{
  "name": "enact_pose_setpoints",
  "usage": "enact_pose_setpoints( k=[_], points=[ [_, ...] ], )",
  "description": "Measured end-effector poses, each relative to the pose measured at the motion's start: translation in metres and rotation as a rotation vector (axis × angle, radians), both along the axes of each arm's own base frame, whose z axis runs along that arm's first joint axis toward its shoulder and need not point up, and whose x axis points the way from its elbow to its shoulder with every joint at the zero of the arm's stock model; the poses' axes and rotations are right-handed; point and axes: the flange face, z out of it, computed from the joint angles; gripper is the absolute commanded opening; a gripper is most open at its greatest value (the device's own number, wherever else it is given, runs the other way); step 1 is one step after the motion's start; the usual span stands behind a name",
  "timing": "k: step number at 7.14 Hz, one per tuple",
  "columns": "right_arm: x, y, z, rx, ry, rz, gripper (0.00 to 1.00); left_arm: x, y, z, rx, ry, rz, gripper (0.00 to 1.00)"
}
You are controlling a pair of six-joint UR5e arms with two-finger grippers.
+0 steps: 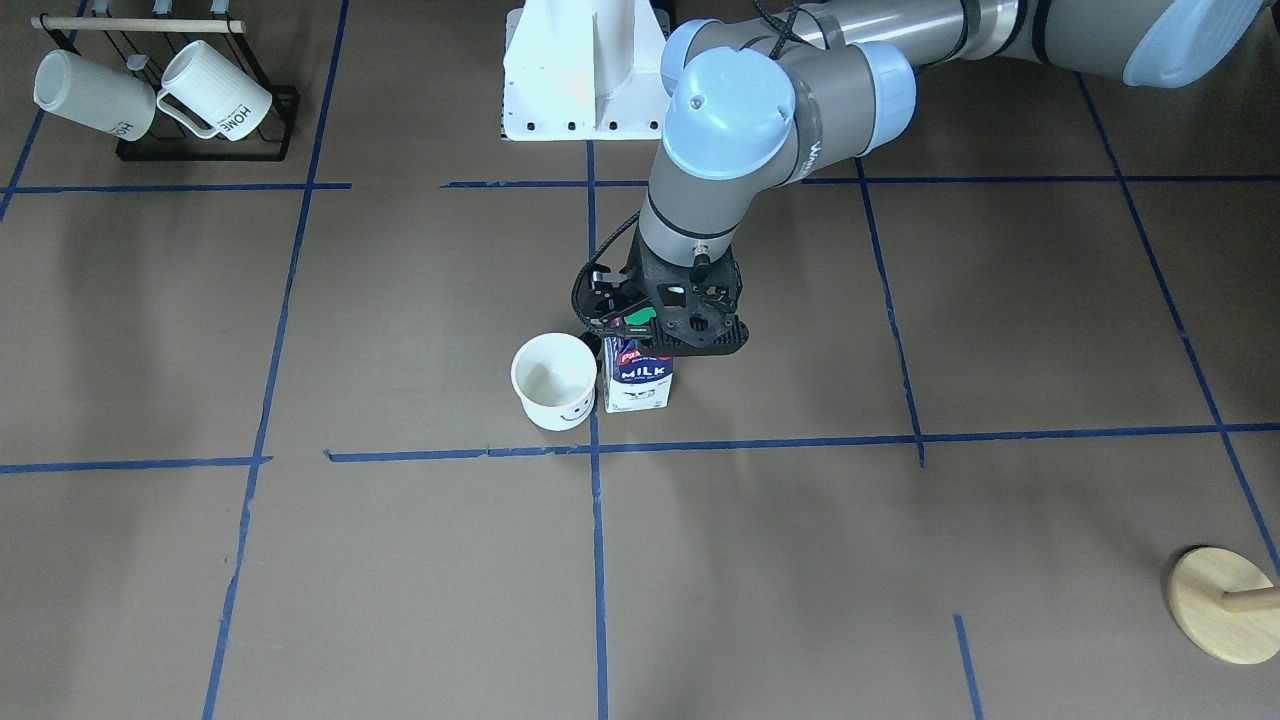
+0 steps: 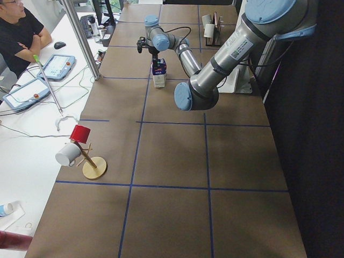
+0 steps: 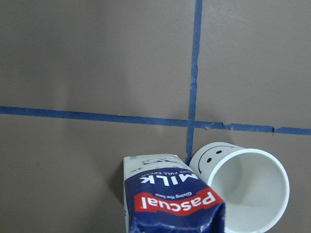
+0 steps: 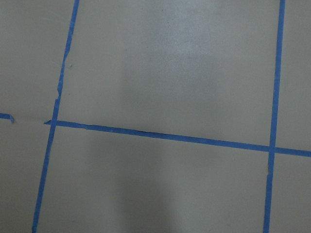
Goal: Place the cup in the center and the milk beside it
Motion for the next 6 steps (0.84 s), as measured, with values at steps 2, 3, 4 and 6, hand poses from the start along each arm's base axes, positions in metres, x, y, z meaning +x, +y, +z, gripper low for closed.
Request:
enact_pose_setpoints(
  k=[2,3,4,6],
  points=[
    [0.0,-0.001,0.003,-0.004,0.001,0.0,1.0,-0.016,0.006,-0.013,0.008,0.013,-0.004,1.0],
    [0.0,0.0,0.005,-0.006,0.003,0.001,1.0,-0.035,0.013,-0.026,0.012,0.016,-0.012,1.0],
    [0.001,0.002,0.008,-0.01,0.005,0.001,1.0,-0.057,0.02,-0.037,0.017,0.015,-0.021,1.0],
    [0.004,0.005,0.015,-0.022,0.012,0.009,1.0,-0.12,0.027,-0.02,0.058,-0.027,-0.023,1.0]
  ],
)
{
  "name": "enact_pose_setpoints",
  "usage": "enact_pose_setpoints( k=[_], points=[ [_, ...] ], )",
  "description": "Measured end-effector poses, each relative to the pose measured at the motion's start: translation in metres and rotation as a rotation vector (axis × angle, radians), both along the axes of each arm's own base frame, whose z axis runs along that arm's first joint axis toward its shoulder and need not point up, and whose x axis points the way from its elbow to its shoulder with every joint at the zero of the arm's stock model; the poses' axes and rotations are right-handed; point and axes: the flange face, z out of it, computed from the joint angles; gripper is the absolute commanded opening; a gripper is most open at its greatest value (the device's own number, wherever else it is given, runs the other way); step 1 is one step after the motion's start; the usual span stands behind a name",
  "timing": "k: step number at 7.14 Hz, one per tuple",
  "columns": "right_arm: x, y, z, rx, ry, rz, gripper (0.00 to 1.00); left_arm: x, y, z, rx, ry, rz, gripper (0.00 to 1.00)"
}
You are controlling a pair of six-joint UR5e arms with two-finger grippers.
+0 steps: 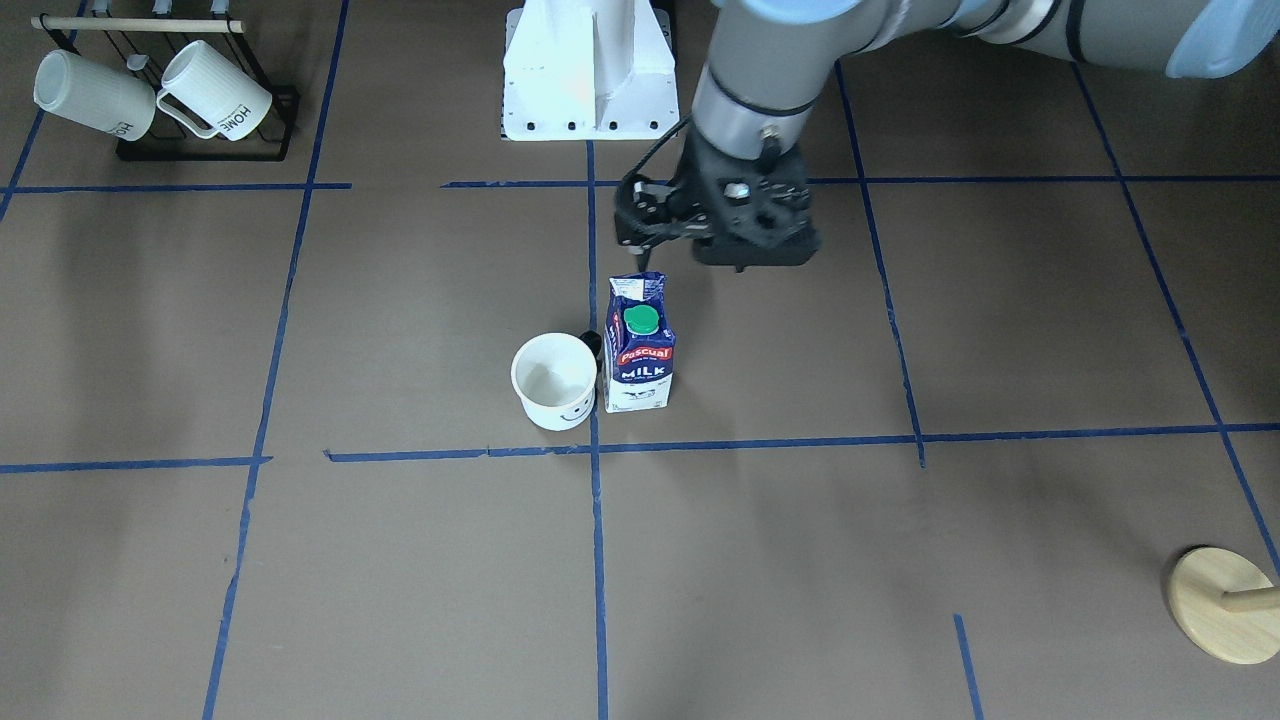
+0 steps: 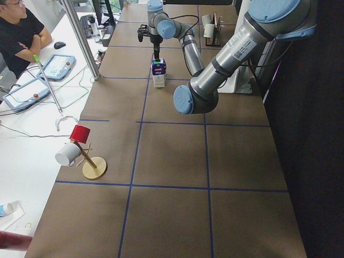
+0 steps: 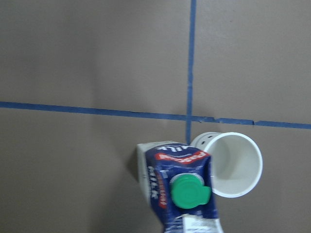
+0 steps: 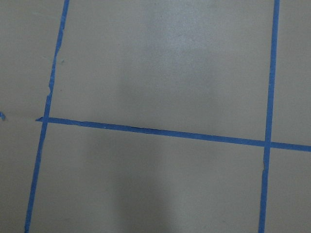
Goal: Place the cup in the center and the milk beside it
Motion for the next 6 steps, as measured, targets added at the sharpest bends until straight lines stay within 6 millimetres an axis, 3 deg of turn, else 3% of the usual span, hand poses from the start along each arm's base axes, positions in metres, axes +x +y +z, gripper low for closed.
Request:
enact_pose_setpoints(
  k=[1,4,6],
  points=[
    [0.007,0.006,0.017,-0.027,0.015,0.013,1.0,-0.038,0.001,0.033,0.036,-0.041,0.025,1.0],
    [0.04,0.028,0.082,-0.028,0.056,-0.014,1.0,-0.162,-0.015,0.172,0.07,-0.103,0.145,1.0],
    [0.056,0.037,0.092,-0.039,0.022,-0.025,1.0,-0.257,-0.02,0.271,0.058,-0.1,0.194,1.0]
  ],
)
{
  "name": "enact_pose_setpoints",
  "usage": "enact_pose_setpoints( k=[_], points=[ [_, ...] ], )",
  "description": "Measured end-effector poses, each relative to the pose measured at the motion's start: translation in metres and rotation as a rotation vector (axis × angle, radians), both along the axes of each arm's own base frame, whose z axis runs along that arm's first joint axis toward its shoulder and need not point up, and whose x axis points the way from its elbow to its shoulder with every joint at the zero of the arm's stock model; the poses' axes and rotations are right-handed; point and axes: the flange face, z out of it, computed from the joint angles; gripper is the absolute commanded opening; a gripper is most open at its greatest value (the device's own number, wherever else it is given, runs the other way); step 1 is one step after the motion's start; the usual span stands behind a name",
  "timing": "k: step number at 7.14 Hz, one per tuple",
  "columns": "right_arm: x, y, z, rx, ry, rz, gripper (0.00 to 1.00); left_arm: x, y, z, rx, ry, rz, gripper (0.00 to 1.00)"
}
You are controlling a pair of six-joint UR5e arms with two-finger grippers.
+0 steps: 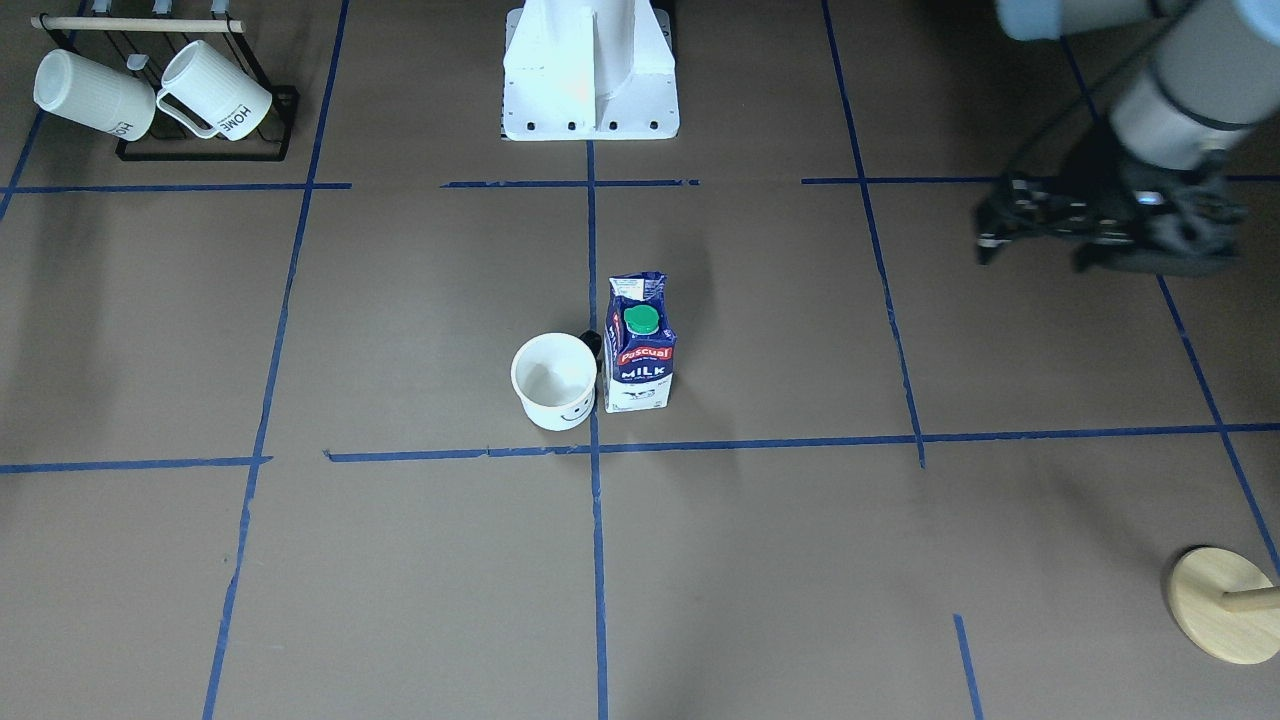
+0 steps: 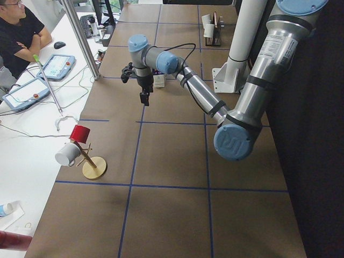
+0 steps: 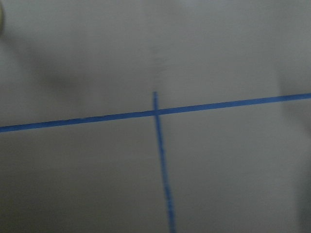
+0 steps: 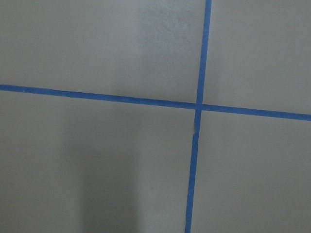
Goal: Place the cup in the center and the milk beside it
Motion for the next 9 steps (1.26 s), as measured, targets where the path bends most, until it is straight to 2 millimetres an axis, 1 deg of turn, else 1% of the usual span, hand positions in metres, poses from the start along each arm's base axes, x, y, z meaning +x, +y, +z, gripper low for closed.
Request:
enact_pose_setpoints(
  k=[1,2,3,4,5,6,7,8,9],
  points=[
    [0.004,0.003,-0.001,-0.018,-0.035,-0.003,1.0,-0.045,-0.004,0.054,-0.012,-0.006,0.017,1.0],
    [0.005,0.006,0.001,-0.034,-0.051,-0.004,1.0,-0.082,-0.007,0.103,-0.03,-0.012,0.028,1.0],
    [0.006,0.008,0.004,-0.046,-0.057,-0.004,1.0,-0.112,-0.009,0.147,-0.055,-0.014,0.032,1.0],
    [0.006,0.009,0.007,-0.056,-0.058,-0.002,1.0,-0.138,-0.005,0.187,-0.078,-0.013,0.039,1.0],
    [0.006,0.009,0.008,-0.061,-0.059,0.002,1.0,-0.159,0.003,0.219,-0.086,-0.006,0.046,1.0],
    [0.006,0.009,0.008,-0.063,-0.059,0.003,1.0,-0.174,0.015,0.244,-0.085,-0.002,0.042,1.0],
    [0.006,0.009,0.007,-0.062,-0.059,0.004,1.0,-0.181,0.027,0.263,-0.075,0.0,0.037,1.0],
    [0.006,0.008,0.007,-0.061,-0.058,0.005,1.0,-0.183,0.037,0.276,-0.065,-0.001,0.031,1.0],
    [0.006,0.007,0.006,-0.06,-0.056,0.006,1.0,-0.184,0.044,0.285,-0.071,-0.003,0.024,1.0]
  ],
)
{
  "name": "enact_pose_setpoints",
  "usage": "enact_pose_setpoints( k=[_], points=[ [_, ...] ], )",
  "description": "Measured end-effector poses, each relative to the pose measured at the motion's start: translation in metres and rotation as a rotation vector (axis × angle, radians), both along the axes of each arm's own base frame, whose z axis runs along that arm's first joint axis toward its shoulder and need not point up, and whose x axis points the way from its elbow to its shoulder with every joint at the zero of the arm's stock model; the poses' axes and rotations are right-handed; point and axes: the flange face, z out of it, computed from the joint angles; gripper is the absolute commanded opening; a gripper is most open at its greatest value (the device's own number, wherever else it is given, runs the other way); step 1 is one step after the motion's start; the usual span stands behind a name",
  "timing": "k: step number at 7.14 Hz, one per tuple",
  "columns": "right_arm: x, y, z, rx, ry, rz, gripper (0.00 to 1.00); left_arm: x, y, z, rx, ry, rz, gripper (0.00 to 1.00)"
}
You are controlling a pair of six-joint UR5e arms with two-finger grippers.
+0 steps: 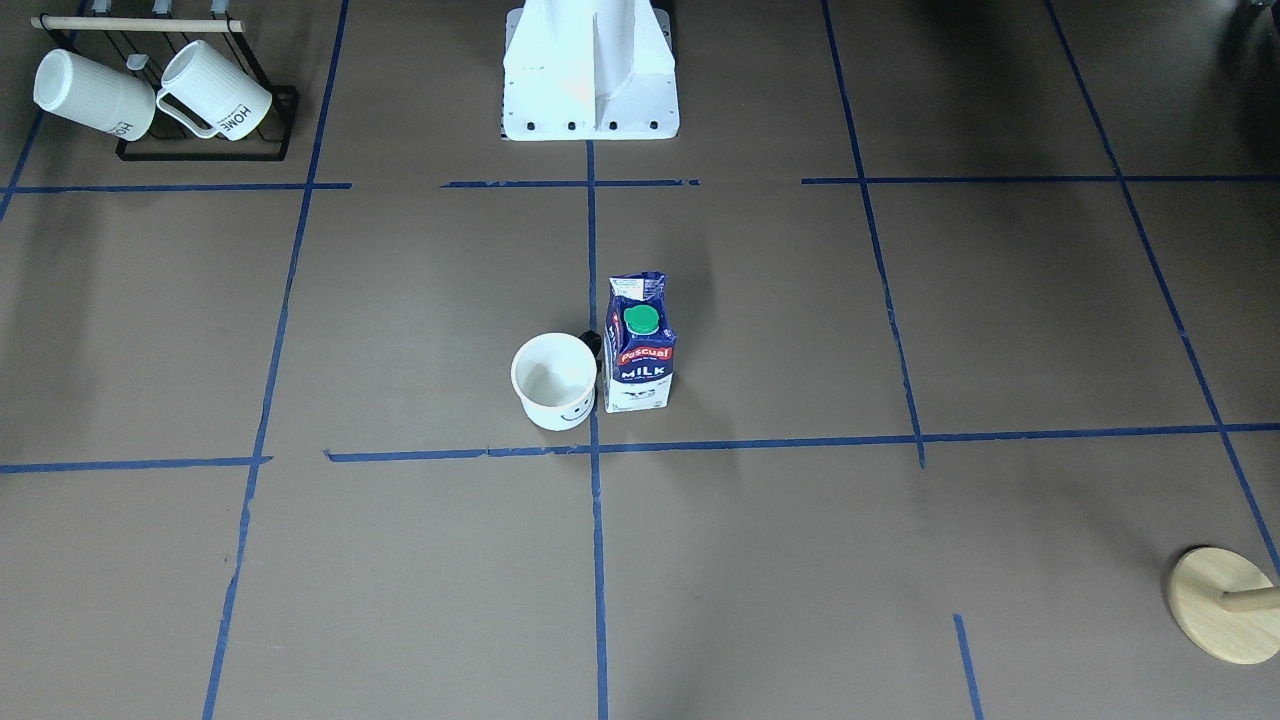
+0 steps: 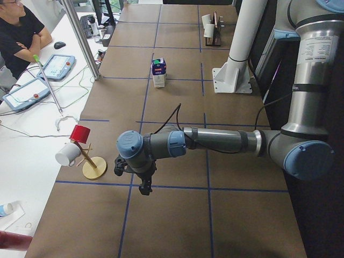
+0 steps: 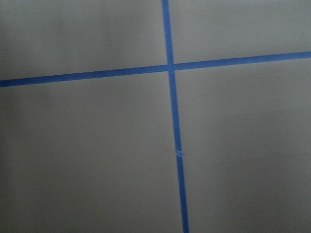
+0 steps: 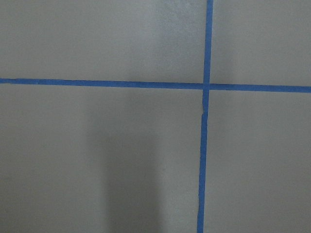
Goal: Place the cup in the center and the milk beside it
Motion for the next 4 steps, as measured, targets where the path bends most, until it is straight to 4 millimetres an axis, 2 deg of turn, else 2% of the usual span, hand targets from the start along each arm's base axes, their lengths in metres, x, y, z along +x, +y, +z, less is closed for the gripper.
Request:
enact_pose_setpoints(
  k=[4],
  points=[
    [0.0005,0.0018,0.0026,-0.007,0.005,0.002,1.0,0.0004,0.0021,0.0035,-0.046,-0.013,-0.046,1.0]
  ],
)
